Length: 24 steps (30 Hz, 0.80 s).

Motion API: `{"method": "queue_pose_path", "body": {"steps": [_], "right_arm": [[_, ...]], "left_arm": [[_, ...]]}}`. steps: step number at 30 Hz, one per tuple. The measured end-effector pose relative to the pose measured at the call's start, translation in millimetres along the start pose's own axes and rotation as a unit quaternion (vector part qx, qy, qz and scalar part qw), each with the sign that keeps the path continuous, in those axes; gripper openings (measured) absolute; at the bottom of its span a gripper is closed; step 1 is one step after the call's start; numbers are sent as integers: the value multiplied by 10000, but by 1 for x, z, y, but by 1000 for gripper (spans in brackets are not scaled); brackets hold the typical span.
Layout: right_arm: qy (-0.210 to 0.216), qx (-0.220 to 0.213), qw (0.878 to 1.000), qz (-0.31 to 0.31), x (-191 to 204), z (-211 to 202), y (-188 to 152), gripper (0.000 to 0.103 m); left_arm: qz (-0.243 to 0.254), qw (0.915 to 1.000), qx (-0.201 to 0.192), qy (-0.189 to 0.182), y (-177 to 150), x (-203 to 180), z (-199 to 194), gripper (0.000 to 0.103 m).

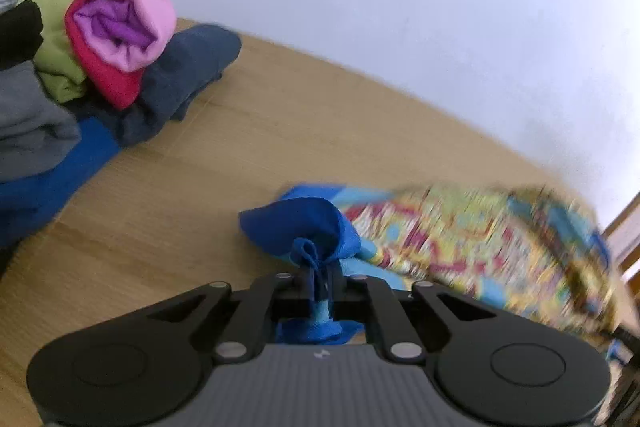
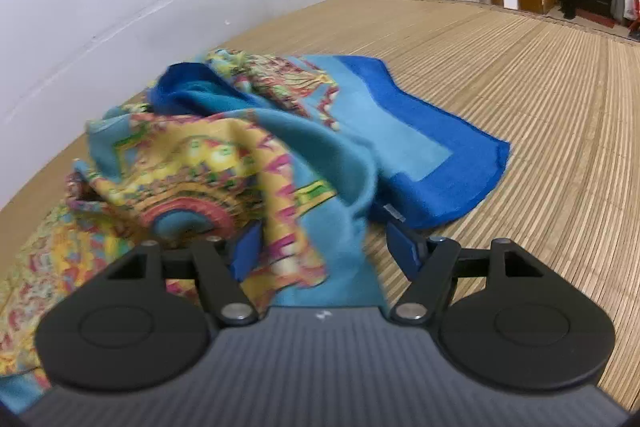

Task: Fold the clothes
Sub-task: 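Lift the scarf high with both grippers to shake it out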

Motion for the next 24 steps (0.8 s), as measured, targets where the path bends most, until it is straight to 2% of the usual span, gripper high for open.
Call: {"method": "queue_pose_path", "body": {"steps": [1, 3, 6, 9, 12, 15, 17, 18, 19, 20, 21, 23, 24], "right_arm": [[64, 117, 9999, -35, -1, 4, 0, 73], [169, 174, 9993, -294, 5, 5, -5, 73], [340, 218, 9966, -716, 15, 4, -12, 73], [447, 292, 9923, -1120, 26, 3, -19, 75], [290, 315, 9871, -1542, 36, 5, -24, 77], [165, 315, 9830, -1801, 43, 7, -27, 86], [50, 275, 9832, -1805, 47, 10, -27, 86], [5, 252, 9835, -1791, 50, 11, -27, 86], [-22, 227, 9835, -1796, 52, 13, -26, 86], [-40, 202, 9831, -1819, 55, 16, -25, 86], [-18, 170, 9829, -1833, 57, 19, -23, 85], [81, 98, 9827, -1846, 59, 22, -17, 46], [129, 145, 9833, -1809, 59, 22, -12, 5]], "left_arm": [[17, 9999, 127, 111, -3, 1, 3, 16], [18, 9993, 329, 191, -12, 2, 12, 36], [214, 9979, 503, 345, -24, 1, 19, 56], [578, 9936, 576, 777, -33, -4, 26, 65], [760, 9881, 616, 1186, -36, -4, 36, 66], [791, 9865, 584, 1307, -34, -2, 47, 68], [808, 9887, 506, 1156, -29, -4, 52, 64], [812, 9900, 468, 1052, -26, -6, 54, 45], [822, 9911, 430, 955, -24, -10, 55, 34], [764, 9930, 431, 797, -22, -13, 56, 12], [671, 9949, 450, 608, -19, -16, 57, 5], [428, 9973, 425, 412, -18, -15, 49, 4], [301, 9982, 407, 331, -18, -14, 44, 4]]}}
Point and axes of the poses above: each gripper's, at about its wrist camera, not at the fingertips, and z roughly the way its jaws point, x to its left, y to its top, the point moved 1 cm from there along z, roughly the way its jaws point, and after that the axes turned 13 degrees about x, right-handed, at the moved point
